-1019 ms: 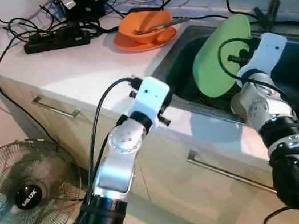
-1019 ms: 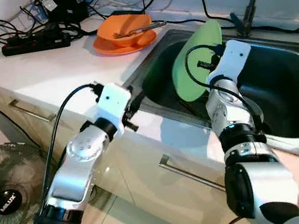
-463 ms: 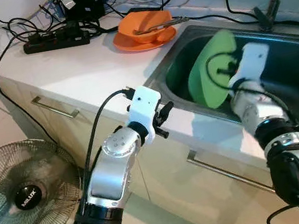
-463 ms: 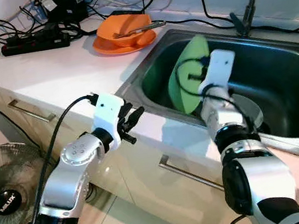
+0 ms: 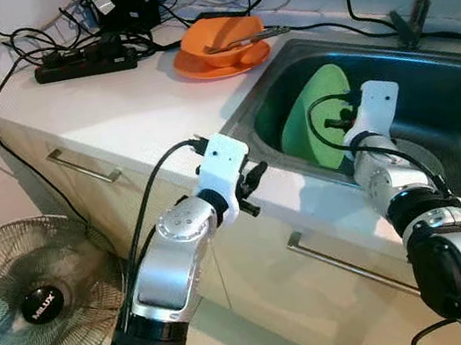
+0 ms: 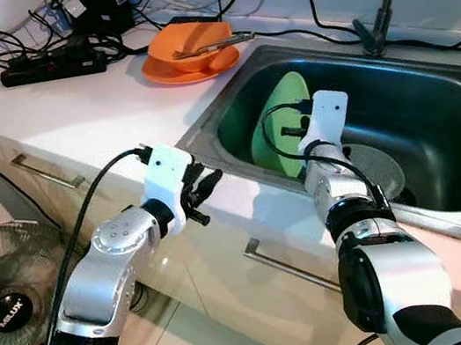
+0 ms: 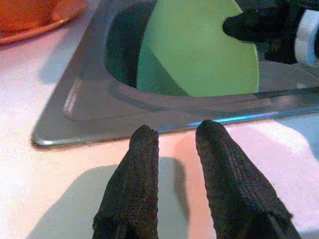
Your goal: Kitchen organization
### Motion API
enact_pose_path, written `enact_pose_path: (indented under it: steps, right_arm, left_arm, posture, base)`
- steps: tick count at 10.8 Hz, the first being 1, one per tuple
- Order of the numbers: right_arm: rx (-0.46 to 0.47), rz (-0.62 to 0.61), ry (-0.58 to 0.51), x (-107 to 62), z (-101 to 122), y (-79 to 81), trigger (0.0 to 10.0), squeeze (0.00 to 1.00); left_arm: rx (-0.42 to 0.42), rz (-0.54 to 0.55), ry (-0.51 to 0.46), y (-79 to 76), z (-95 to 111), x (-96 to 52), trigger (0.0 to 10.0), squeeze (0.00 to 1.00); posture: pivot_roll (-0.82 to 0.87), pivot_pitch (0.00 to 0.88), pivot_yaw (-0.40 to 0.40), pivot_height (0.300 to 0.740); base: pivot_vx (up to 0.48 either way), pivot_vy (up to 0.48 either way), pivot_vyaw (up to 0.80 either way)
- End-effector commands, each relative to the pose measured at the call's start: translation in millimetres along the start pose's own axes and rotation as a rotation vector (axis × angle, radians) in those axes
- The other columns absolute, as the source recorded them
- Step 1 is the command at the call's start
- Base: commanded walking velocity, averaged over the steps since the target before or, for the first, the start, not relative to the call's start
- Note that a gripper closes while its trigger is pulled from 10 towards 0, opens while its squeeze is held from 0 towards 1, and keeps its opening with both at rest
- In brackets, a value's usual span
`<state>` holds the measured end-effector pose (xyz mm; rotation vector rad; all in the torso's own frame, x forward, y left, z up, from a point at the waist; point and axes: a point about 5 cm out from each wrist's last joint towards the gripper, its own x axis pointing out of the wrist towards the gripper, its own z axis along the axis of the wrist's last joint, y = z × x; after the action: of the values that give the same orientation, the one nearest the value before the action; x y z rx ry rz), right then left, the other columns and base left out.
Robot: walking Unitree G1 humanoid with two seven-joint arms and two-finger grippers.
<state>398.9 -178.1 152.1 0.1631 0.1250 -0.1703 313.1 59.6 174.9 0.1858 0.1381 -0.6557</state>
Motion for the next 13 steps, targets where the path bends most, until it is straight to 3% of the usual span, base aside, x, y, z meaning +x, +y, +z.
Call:
enact_pose_path:
  steps: [1,2,3,4,5,6,7,8,9,11,12,13]
  right_arm:
    - [0.001,0.041,-0.049,2.7,16.2,9.9,10.0,0.31]
    - [0.005,0.053,-0.045,2.0,13.5,12.6,10.0,0.61]
    - [0.003,0.056,-0.042,1.7,12.3,13.8,10.0,0.58]
    - [0.0,0.07,-0.036,0.9,9.7,18.1,10.0,0.0]
    - [0.001,0.076,-0.032,0.5,8.0,19.4,10.0,0.0]
    - [0.002,0.085,-0.027,0.2,6.6,19.9,10.0,0.65]
    - [-0.006,0.075,-0.024,0.4,6.3,17.8,10.0,1.0]
    - [-0.014,0.068,-0.026,0.5,6.6,16.9,10.0,0.43]
    - [-0.018,0.065,-0.028,0.4,6.5,16.2,10.0,0.0]
    - [-0.024,0.065,-0.027,0.3,6.0,15.1,10.0,0.0]
    - [-0.048,0.065,-0.041,0.3,7.4,14.8,10.0,1.0]
    - [-0.118,0.058,-0.078,0.5,12.5,14.8,10.0,0.0]
  left_arm:
    - [-0.002,-0.016,-0.005,-3.4,1.9,-1.8,10.0,0.0]
    - [0.0,-0.014,0.0,-3.4,1.2,-1.7,10.0,0.0]
    - [0.001,-0.012,0.002,-3.0,1.2,-1.9,10.0,0.0]
    - [0.003,-0.009,0.005,-2.7,1.2,-1.9,10.0,0.0]
    - [0.004,-0.01,0.008,-3.6,0.9,-1.6,10.0,0.0]
    - [0.003,-0.01,0.01,-3.8,0.6,-1.5,10.0,0.0]
    - [0.003,-0.008,0.011,-3.5,0.7,-1.2,10.0,0.0]
    - [0.002,-0.006,0.014,-3.1,-0.2,-1.5,10.0,0.0]
    - [0.002,-0.006,0.016,-2.9,-1.0,-1.6,10.0,0.0]
    - [0.002,-0.007,0.019,-2.8,-1.4,-1.2,10.0,0.0]
    - [0.002,-0.005,0.018,-2.3,-1.1,-1.0,10.0,0.0]
    - [0.005,-0.001,0.015,-1.9,-0.8,-0.8,10.0,0.0]
  posture:
    - [0.21,0.072,0.014,0.74]
    - [0.21,0.071,0.016,0.74]
    - [0.21,0.069,0.016,0.74]
    - [0.22,0.067,0.016,0.74]
    - [0.22,0.068,0.015,0.74]
    - [0.22,0.068,0.015,0.74]
    - [0.22,0.072,0.013,0.74]
    - [0.21,0.074,0.013,0.74]
    - [0.21,0.075,0.013,0.74]
    - [0.21,0.079,0.015,0.74]
    - [0.21,0.081,0.014,0.74]
    - [0.21,0.082,0.014,0.74]
  base:
    - [0.0,0.0,0.0]
    - [0.0,0.0,0.0]
    - [0.0,0.0,0.0]
    - [0.0,0.0,0.0]
    - [0.0,0.0,0.0]
    - [0.0,0.0,0.0]
    - [0.0,0.0,0.0]
    - [0.0,0.0,0.0]
    - [0.0,0.0,0.0]
    - [0.0,0.0,0.0]
    - [0.0,0.0,0.0]
    - [0.0,0.0,0.0]
